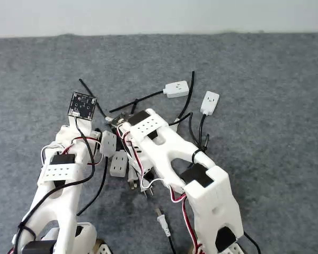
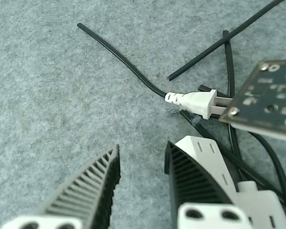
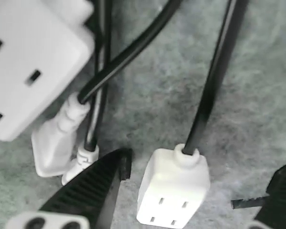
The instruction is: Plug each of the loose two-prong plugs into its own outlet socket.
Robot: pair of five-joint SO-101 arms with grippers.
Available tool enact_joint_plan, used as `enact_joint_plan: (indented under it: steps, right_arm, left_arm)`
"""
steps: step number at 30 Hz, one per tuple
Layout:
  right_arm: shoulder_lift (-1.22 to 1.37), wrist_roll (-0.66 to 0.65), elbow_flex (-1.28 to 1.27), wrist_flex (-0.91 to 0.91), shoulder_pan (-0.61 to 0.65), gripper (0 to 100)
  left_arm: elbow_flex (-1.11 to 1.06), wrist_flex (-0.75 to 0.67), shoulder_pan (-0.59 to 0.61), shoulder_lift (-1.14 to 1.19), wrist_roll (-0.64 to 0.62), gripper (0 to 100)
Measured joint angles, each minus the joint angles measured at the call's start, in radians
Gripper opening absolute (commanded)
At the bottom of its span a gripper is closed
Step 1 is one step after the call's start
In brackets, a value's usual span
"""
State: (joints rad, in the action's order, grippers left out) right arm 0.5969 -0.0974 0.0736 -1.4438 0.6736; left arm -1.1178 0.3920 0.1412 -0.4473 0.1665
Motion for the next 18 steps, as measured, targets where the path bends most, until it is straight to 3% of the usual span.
enact_joint_plan:
  steps: [7,9,18]
  right_arm:
    - [0.011,0.0,0.005,0.0,0.0,0.0]
    - [0.009,0.0,0.006,0.0,-0.005,4.3]
    - [0.011,-0.048,0.048,-0.035,-0.048,0.9]
  left_arm:
    - [0.0,0.0,0.0,0.0,0.0,16]
    - [0.0,0.0,0.0,0.0,0.0,16]
    - [0.0,0.0,0.0,0.0,0.0,16]
